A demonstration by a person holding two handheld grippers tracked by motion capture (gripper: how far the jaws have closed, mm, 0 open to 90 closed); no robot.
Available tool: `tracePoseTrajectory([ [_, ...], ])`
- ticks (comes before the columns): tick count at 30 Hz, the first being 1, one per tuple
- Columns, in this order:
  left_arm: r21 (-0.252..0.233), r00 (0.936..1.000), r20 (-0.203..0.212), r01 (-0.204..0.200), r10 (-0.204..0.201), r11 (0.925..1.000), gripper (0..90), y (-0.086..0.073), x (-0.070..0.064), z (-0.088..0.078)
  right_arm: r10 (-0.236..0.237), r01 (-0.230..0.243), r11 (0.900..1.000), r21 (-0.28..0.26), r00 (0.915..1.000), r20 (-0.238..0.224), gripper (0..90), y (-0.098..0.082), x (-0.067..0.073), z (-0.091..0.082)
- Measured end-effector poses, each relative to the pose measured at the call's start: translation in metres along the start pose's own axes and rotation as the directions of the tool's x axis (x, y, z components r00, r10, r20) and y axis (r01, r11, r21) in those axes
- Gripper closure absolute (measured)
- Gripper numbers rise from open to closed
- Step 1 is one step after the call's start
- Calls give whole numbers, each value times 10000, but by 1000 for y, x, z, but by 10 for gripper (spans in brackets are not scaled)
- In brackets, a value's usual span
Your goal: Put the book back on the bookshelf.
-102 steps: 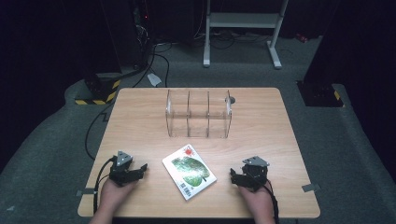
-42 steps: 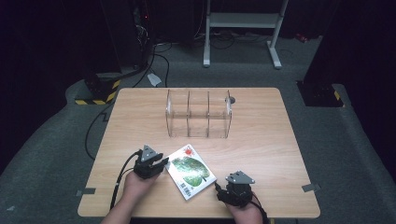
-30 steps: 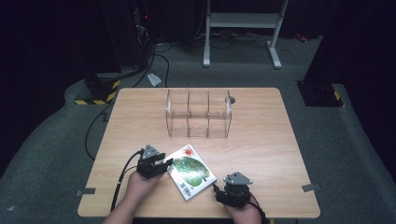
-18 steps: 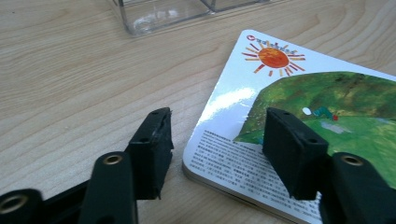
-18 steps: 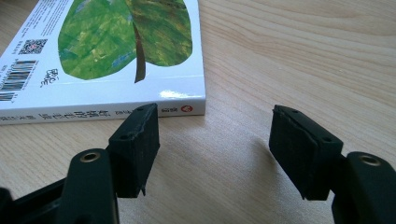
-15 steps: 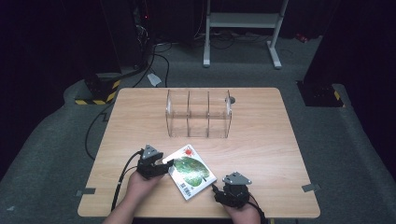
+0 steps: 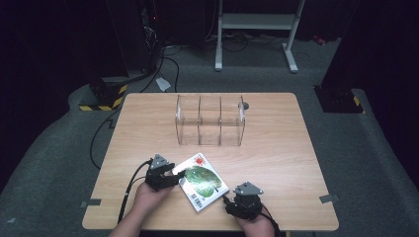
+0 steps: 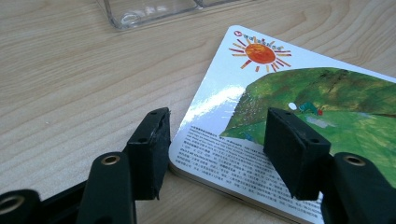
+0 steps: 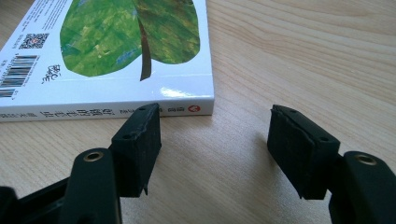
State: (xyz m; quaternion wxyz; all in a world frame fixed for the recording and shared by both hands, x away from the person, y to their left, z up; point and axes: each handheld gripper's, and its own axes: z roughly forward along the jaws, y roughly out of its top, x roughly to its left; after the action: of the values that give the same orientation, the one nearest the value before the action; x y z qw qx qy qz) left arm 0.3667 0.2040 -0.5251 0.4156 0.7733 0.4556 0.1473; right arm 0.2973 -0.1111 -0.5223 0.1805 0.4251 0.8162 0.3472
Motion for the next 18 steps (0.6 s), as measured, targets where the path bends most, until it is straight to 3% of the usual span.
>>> tracePoseTrajectory([
  [5, -7, 10000, 7, 22, -22, 10000, 412, -2, -2, -2, -199, 199, 9998, 38, 9998, 41, 351, 1, 3, 2],
  [8, 26, 10000, 45, -1, 1, 10000, 411, -3, -3, -3, -80, 80, 10000, 21, 10000, 36, 352, 2, 2, 2],
  [18, 132, 9991, 417, -122, 116, 9998, 412, -10, -8, -11, 154, -153, 9999, -30, 9995, 284, 352, 5, -12, 5],
])
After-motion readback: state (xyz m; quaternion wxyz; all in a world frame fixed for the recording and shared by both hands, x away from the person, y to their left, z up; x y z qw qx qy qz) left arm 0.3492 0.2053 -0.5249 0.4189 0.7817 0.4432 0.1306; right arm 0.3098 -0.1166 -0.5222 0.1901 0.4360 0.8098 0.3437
